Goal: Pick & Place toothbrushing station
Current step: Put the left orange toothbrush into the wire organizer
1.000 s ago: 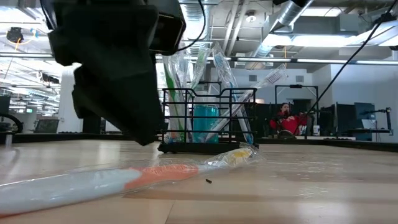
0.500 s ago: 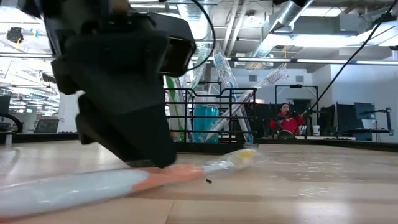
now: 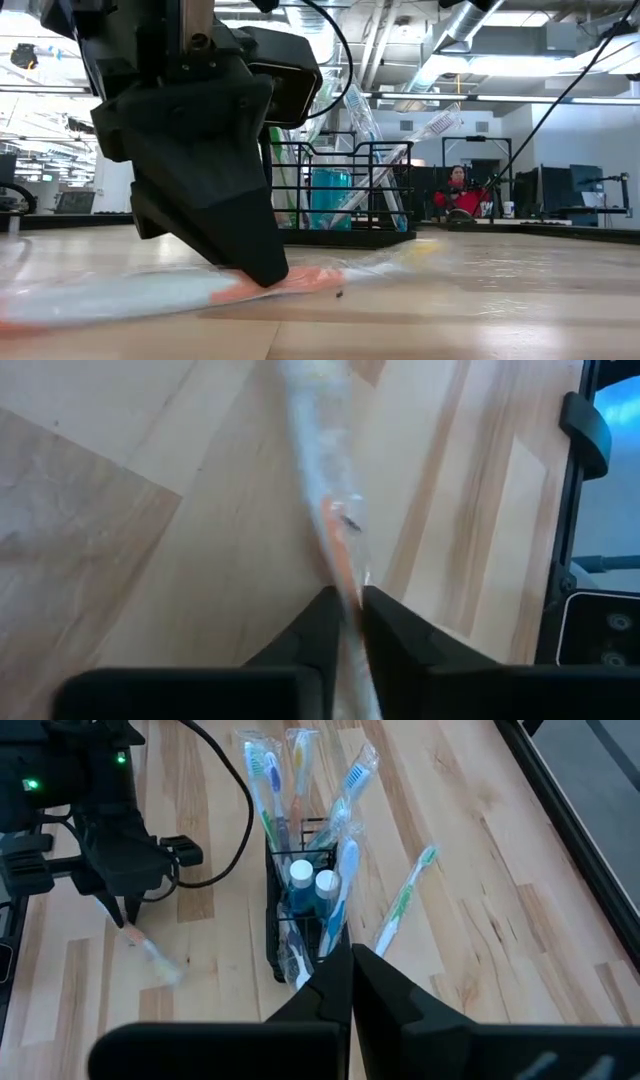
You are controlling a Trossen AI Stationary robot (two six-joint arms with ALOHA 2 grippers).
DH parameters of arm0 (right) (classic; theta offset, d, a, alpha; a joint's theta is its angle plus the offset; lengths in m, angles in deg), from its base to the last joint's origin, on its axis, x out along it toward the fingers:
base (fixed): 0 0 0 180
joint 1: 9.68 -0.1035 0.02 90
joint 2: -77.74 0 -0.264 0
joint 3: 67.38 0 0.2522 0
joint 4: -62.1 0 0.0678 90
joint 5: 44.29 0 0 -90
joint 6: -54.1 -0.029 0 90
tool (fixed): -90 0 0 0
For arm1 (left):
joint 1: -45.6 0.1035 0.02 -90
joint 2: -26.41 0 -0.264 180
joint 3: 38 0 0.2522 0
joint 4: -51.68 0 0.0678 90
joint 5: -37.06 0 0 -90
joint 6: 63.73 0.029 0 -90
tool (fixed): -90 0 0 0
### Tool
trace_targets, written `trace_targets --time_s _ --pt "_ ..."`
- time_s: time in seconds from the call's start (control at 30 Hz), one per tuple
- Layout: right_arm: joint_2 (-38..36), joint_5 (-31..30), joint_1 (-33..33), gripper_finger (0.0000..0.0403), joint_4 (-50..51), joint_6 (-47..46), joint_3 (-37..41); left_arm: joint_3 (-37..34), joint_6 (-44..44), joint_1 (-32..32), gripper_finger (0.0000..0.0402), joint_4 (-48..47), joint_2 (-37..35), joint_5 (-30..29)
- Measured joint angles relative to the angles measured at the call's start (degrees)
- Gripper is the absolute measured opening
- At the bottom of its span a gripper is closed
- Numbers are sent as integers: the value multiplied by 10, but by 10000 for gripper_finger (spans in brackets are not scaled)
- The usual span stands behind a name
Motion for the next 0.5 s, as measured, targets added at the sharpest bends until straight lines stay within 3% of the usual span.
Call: trace_targets --time_s 0.07,0.5 --pt "0 0 0 0 0 0 0 0 1 0 13 1 -3 1" --pt "0 0 0 0 0 0 0 -4 27 -1 2 -6 -20 -37"
